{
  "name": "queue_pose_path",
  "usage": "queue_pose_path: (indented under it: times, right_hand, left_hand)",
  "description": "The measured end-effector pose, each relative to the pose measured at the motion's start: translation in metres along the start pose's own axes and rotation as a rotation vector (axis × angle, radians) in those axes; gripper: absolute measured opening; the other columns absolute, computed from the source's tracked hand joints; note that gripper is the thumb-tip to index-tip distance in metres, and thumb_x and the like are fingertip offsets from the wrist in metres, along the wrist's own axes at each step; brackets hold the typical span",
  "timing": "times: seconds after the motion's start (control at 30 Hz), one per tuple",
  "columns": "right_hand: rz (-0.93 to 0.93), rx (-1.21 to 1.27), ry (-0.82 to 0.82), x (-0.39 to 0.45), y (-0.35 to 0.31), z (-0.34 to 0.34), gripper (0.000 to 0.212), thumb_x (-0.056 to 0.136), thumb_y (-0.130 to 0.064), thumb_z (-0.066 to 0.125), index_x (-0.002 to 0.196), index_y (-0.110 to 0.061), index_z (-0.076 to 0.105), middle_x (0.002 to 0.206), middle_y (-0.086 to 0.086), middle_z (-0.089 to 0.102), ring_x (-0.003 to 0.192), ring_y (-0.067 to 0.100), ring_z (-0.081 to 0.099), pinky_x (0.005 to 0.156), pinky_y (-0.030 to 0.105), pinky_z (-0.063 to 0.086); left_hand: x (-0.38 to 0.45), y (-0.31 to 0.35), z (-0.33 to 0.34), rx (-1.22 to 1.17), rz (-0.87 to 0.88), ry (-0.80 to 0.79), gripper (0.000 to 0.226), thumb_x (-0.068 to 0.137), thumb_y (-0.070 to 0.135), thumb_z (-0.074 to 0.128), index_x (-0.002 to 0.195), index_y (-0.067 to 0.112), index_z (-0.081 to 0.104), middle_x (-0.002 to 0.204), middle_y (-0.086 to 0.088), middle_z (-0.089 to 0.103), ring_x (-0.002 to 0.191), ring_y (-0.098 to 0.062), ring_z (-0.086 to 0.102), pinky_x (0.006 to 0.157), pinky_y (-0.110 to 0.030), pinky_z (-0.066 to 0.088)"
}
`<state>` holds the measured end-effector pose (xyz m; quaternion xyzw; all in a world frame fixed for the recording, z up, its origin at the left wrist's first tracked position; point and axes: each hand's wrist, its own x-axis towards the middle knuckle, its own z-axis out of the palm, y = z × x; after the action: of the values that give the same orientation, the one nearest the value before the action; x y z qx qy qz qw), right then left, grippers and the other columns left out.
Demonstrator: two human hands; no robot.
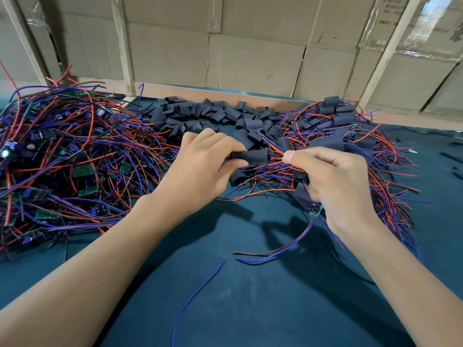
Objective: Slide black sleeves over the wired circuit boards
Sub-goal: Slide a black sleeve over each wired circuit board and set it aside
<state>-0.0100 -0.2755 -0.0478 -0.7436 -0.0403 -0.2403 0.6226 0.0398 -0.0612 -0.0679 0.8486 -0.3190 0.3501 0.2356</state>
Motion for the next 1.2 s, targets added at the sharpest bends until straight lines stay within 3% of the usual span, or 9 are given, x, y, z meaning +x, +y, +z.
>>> queue_pose_path:
  times: [0.17, 0.33, 0.5, 0.57, 0.67, 0.8, 0.93, 1.07, 1.2]
  right_hand:
    - [-0.020, 0.021, 0.015, 0.001, 0.001, -0.001, 0.007, 0.078, -0.023, 0.078, 0.072, -0.021, 0.080, 0.043, -0.014, 0.047, 0.038, 0.003, 0.039, 0.045, 0.005, 0.028]
    - [-0.034, -0.022, -0.089, -0.003, 0.002, 0.001, 0.009, 0.084, -0.015, 0.078, 0.076, -0.018, 0.081, 0.042, -0.015, 0.050, 0.038, 0.002, 0.045, 0.044, 0.004, 0.031]
    - [-0.014, -0.102, -0.168, -0.002, 0.006, 0.000, 0.013, 0.080, -0.038, 0.077, 0.077, -0.026, 0.081, 0.044, -0.012, 0.043, 0.043, 0.008, 0.033, 0.046, 0.015, 0.028]
    - [0.042, -0.134, -0.230, -0.001, 0.008, -0.001, 0.016, 0.083, -0.044, 0.076, 0.081, -0.029, 0.082, 0.051, -0.007, 0.051, 0.048, 0.011, 0.039, 0.048, 0.018, 0.034]
    - [0.115, -0.152, -0.330, 0.001, 0.012, 0.002, 0.022, 0.091, -0.047, 0.070, 0.087, -0.029, 0.082, 0.078, 0.000, 0.075, 0.070, 0.006, 0.065, 0.070, 0.024, 0.050]
    - [0.178, -0.115, -0.366, 0.002, 0.013, 0.003, 0.021, 0.094, -0.038, 0.068, 0.091, -0.022, 0.082, 0.087, 0.002, 0.078, 0.083, 0.009, 0.073, 0.074, 0.025, 0.054]
    - [0.227, -0.015, -0.405, 0.003, 0.013, 0.001, 0.017, 0.098, -0.016, 0.064, 0.095, -0.019, 0.081, 0.070, 0.006, 0.070, 0.066, 0.022, 0.069, 0.063, 0.030, 0.056]
    - [0.185, -0.079, -0.367, 0.001, 0.016, 0.003, 0.015, 0.096, -0.022, 0.068, 0.097, -0.028, 0.082, 0.051, 0.001, 0.040, 0.042, 0.018, 0.039, 0.051, 0.035, 0.050]
    - [0.102, -0.220, -0.293, 0.000, 0.014, -0.001, 0.011, 0.092, -0.035, 0.073, 0.097, -0.041, 0.081, 0.049, -0.008, 0.039, 0.039, 0.015, 0.033, 0.050, 0.028, 0.041]
  left_hand:
    - [-0.001, -0.002, 0.002, -0.035, -0.024, 0.022, 0.023, 0.097, 0.023, 0.063, 0.111, 0.005, 0.066, 0.101, -0.002, 0.066, 0.093, -0.031, 0.058, 0.085, -0.045, 0.037]
    - [-0.001, 0.001, 0.002, -0.048, 0.027, -0.003, 0.026, 0.099, 0.028, 0.057, 0.113, 0.006, 0.064, 0.100, 0.000, 0.063, 0.093, -0.029, 0.055, 0.083, -0.043, 0.037]
    - [-0.001, 0.001, 0.002, -0.051, 0.051, -0.005, 0.021, 0.097, 0.025, 0.060, 0.110, 0.008, 0.064, 0.099, 0.000, 0.063, 0.093, -0.027, 0.054, 0.082, -0.044, 0.038]
    - [0.000, -0.002, 0.001, -0.031, 0.075, 0.010, 0.016, 0.097, 0.022, 0.062, 0.104, 0.008, 0.064, 0.095, 0.001, 0.062, 0.089, -0.026, 0.052, 0.080, -0.042, 0.037]
    - [0.000, -0.005, -0.001, -0.032, 0.083, 0.048, 0.010, 0.096, 0.017, 0.063, 0.100, 0.008, 0.064, 0.093, 0.002, 0.060, 0.087, -0.025, 0.051, 0.079, -0.042, 0.037]
    - [0.001, -0.007, -0.004, -0.094, -0.032, 0.141, 0.013, 0.092, 0.016, 0.066, 0.101, 0.006, 0.065, 0.092, 0.001, 0.062, 0.089, -0.027, 0.055, 0.080, -0.052, 0.042]
    - [0.001, -0.011, -0.008, -0.076, -0.031, 0.139, 0.014, 0.092, 0.017, 0.067, 0.100, 0.007, 0.066, 0.092, -0.001, 0.064, 0.088, -0.029, 0.056, 0.080, -0.052, 0.043]
    - [-0.001, -0.010, -0.005, 0.026, 0.074, 0.049, 0.018, 0.095, 0.023, 0.067, 0.104, 0.008, 0.065, 0.095, 0.000, 0.062, 0.091, -0.029, 0.055, 0.079, -0.045, 0.040]
    - [-0.002, -0.011, -0.005, -0.021, 0.039, 0.024, 0.021, 0.095, 0.026, 0.067, 0.110, 0.011, 0.064, 0.100, 0.002, 0.060, 0.096, -0.027, 0.055, 0.083, -0.046, 0.040]
